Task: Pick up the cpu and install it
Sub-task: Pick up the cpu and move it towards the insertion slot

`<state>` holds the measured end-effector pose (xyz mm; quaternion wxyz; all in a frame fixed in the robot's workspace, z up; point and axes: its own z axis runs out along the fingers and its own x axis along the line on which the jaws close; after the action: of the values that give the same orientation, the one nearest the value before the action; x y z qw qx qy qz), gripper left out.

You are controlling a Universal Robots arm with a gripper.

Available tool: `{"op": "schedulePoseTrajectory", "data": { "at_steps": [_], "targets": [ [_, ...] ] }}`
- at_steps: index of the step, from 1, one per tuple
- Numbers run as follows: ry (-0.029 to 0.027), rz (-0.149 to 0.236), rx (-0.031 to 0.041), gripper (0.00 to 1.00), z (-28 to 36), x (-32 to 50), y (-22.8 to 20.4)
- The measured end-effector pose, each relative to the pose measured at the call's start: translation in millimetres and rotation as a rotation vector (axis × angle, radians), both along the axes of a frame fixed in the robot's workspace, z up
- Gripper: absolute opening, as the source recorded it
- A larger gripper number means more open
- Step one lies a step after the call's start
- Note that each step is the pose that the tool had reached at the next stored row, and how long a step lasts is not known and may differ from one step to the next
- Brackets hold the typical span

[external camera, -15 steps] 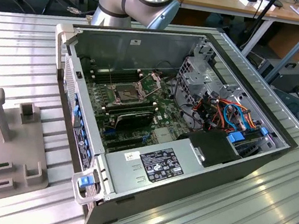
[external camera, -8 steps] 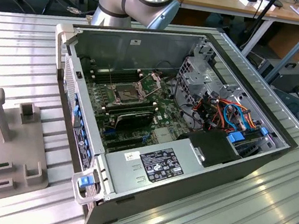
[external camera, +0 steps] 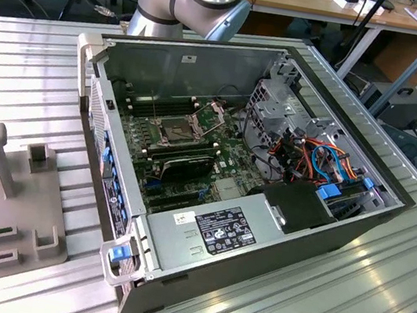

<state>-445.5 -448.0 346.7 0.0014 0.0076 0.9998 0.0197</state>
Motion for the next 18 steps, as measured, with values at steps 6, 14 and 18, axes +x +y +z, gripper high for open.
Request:
{"op": "schedulePoseTrajectory", "data": {
  "at_steps": [6, 14, 18],
  "targets": [
    [0.0, 0.0, 0.0, 0.55, 2.1, 0.0, 0.0],
    [0.0001, 0.0, -0.0001, 0.55, 2.3, 2.4, 0.0],
    [0.0, 0.0, 0.0, 0.55, 2.3, 6.5, 0.0]
  ]
}}
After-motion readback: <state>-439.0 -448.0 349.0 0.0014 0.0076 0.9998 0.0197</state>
